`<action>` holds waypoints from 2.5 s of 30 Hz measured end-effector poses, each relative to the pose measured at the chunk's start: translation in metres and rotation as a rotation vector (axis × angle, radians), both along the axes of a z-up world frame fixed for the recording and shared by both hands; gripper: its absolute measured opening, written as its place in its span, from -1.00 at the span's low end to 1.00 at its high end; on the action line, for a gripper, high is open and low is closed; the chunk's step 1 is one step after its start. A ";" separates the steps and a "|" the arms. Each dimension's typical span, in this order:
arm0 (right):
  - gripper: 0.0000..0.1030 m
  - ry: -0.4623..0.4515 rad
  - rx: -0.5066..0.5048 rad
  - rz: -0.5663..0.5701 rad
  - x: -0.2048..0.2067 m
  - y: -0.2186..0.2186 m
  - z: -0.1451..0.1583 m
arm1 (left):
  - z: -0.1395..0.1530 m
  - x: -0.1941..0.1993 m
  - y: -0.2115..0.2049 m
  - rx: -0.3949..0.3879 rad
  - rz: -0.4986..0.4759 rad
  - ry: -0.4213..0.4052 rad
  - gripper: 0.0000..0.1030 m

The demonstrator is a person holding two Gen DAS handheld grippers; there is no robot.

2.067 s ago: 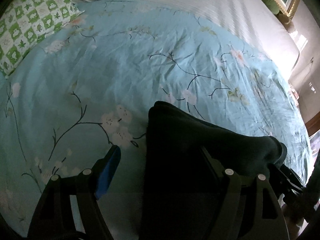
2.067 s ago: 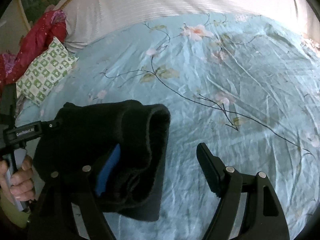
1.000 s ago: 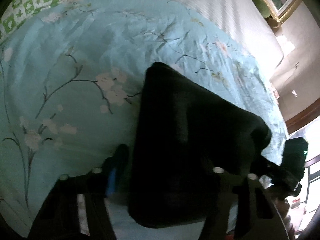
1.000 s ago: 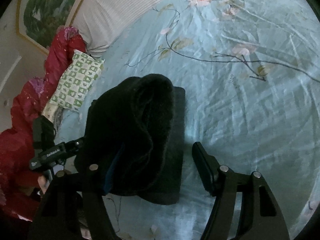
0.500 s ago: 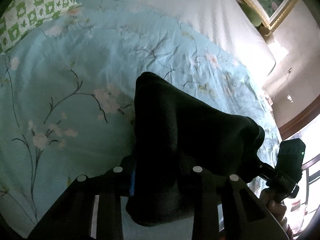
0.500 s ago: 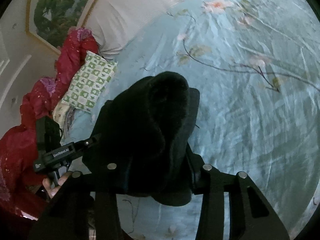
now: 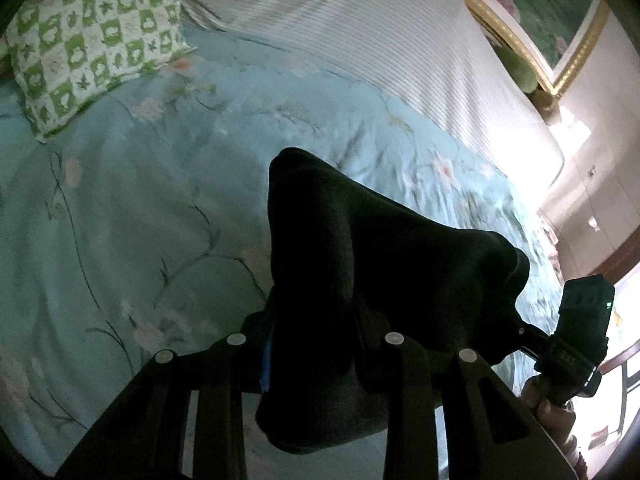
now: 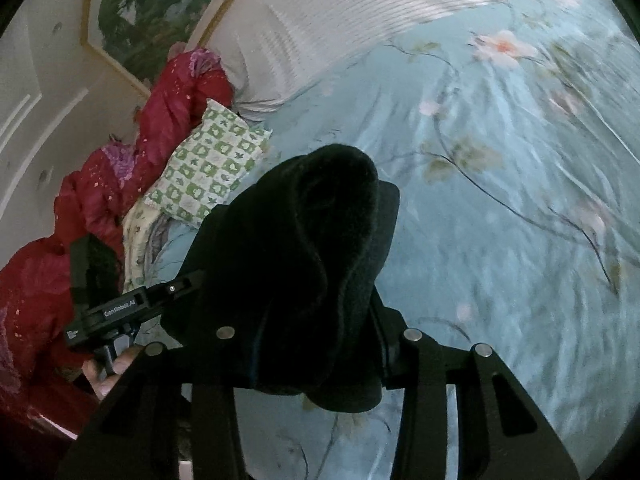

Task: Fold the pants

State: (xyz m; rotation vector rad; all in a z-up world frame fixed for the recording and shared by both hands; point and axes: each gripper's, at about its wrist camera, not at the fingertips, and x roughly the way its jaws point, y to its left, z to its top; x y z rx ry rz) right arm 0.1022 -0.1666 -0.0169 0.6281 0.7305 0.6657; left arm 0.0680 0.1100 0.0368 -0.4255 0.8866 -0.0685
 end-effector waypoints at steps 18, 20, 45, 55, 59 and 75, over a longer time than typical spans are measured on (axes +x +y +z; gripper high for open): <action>-0.16 0.019 -0.059 0.073 0.080 0.043 -0.004 | -0.021 0.045 0.035 0.067 0.096 0.036 -0.42; -0.16 0.038 -0.059 0.078 0.085 0.045 -0.009 | -0.026 0.046 0.039 0.055 0.097 0.043 -0.41; 0.33 0.017 -0.261 -0.068 0.068 0.034 -0.001 | -0.033 0.023 0.046 0.112 0.173 0.066 0.42; 0.56 -0.095 -0.358 -0.089 0.029 0.044 0.021 | -0.024 -0.008 0.024 0.224 0.186 0.049 0.60; 0.60 -0.130 -0.395 -0.080 0.017 0.051 0.025 | -0.022 -0.019 0.017 0.252 0.195 0.045 0.62; 0.80 -0.226 -0.451 -0.058 -0.016 0.067 0.029 | -0.011 -0.041 -0.012 0.377 0.178 -0.015 0.64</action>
